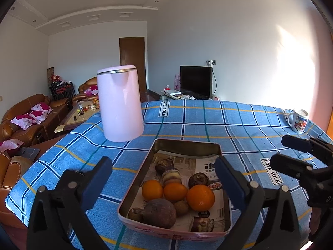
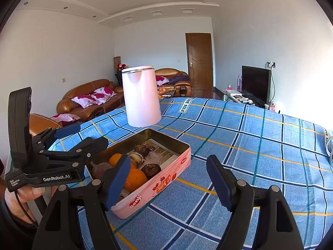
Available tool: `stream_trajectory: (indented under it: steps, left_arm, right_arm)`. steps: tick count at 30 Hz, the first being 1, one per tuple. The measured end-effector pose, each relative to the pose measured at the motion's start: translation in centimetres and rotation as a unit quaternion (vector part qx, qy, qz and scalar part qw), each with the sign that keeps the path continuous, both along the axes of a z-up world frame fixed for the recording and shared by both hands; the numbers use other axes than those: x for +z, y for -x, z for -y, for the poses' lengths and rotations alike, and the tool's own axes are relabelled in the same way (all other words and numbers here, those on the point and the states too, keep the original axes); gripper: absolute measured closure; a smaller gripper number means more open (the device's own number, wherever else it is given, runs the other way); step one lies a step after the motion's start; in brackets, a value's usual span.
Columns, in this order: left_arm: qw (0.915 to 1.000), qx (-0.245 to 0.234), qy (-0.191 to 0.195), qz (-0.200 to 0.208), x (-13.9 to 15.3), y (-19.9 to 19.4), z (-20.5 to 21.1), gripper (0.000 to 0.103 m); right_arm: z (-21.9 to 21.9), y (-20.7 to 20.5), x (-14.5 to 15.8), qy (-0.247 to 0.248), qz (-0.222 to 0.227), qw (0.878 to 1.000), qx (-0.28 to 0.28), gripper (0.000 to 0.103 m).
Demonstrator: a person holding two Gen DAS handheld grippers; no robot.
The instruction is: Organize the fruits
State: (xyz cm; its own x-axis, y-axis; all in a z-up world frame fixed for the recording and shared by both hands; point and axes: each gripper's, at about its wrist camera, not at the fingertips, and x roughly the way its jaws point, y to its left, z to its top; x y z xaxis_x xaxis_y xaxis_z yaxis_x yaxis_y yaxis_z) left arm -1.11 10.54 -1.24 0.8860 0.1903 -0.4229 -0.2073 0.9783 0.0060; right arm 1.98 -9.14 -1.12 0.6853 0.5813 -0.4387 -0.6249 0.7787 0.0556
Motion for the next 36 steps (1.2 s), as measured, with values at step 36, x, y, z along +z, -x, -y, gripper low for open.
stream_trajectory:
  steps: [36]
  left_arm:
    - [0.9994, -0.022, -0.027, 0.001, 0.5, -0.1, 3.9, 0.000]
  right_arm:
    - [6.7, 0.1, -0.5, -0.028, -0.008, 0.998, -0.058, 0.023]
